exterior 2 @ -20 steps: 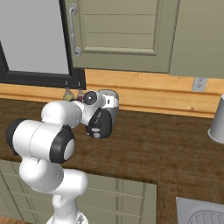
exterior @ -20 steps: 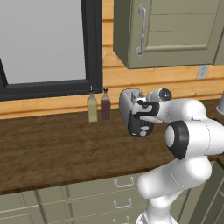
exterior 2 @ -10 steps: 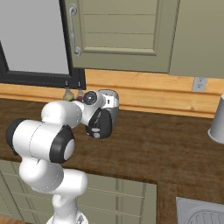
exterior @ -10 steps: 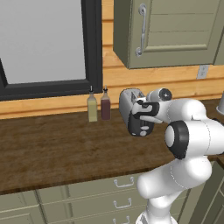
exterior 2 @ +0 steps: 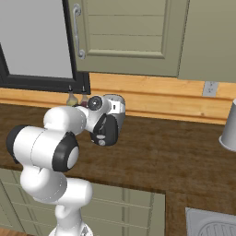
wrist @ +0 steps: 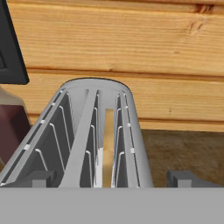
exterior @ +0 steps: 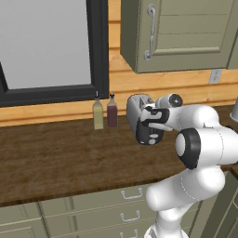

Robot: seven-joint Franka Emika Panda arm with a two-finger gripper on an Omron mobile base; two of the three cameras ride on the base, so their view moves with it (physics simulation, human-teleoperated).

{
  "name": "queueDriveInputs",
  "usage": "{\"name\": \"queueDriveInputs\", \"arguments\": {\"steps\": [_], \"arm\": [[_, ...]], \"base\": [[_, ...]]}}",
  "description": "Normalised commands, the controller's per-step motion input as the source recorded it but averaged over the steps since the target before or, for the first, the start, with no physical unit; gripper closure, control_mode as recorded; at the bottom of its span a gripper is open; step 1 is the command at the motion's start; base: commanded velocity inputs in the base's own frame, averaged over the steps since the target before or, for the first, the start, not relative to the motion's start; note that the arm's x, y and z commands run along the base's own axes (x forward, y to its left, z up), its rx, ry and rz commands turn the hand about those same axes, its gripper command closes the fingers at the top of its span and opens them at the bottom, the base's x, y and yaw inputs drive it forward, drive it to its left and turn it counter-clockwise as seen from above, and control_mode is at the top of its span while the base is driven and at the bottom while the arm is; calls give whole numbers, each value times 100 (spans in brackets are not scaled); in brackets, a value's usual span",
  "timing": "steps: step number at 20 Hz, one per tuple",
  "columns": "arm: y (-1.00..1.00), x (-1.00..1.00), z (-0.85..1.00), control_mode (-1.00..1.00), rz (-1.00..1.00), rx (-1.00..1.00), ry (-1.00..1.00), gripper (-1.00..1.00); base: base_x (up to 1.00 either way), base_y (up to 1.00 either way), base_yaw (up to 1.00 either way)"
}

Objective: Start the toaster. Once the lever pops up, take the bread to the plate on the dining counter.

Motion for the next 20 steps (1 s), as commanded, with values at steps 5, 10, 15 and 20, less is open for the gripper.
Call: {"name": "queueDriveInputs", "arguments": {"steps": [5, 10, 15, 20], "arm": [[0, 0, 0, -100, 0, 0, 0, -100], [0, 0, 0, -100, 0, 0, 0, -100], [0, 0, 0, -100, 0, 0, 0, -100], [0, 0, 0, -100, 0, 0, 0, -100]], "base": [[0, 0, 0], [0, 0, 0], [0, 0, 0], [0, 0, 0]]}}
